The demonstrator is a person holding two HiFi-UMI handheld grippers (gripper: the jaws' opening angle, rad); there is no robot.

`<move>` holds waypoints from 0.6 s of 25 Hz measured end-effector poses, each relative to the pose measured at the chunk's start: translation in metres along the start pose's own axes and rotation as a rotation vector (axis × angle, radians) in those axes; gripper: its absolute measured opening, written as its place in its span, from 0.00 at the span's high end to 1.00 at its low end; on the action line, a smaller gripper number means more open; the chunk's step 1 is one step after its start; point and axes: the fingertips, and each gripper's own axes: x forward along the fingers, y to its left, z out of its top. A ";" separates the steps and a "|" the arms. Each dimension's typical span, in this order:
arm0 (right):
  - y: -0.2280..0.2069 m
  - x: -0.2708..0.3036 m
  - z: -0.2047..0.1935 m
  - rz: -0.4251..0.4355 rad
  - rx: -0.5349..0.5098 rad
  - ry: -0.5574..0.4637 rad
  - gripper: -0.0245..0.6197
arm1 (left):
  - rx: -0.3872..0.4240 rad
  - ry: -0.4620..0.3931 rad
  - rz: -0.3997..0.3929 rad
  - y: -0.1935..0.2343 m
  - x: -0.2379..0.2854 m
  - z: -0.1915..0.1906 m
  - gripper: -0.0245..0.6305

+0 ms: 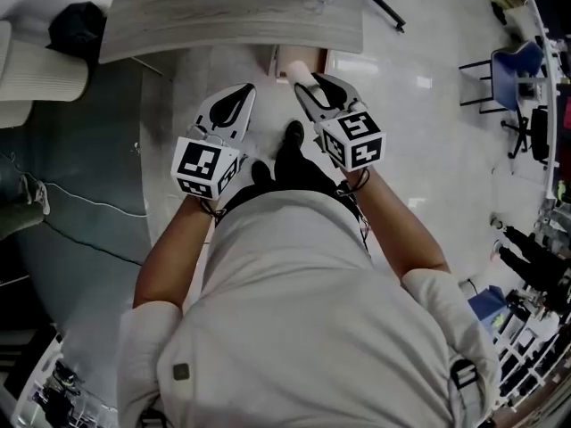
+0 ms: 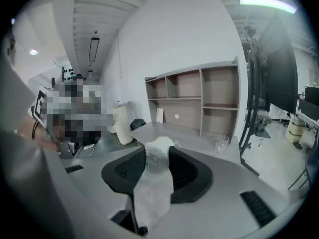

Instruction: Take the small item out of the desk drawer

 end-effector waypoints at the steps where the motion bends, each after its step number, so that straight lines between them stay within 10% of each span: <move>1: 0.004 -0.007 0.006 -0.001 -0.008 -0.014 0.72 | 0.006 -0.010 0.000 -0.001 -0.005 0.005 0.94; 15: 0.041 -0.096 0.038 -0.015 -0.065 -0.145 0.72 | 0.029 -0.064 -0.062 -0.051 -0.044 0.042 0.94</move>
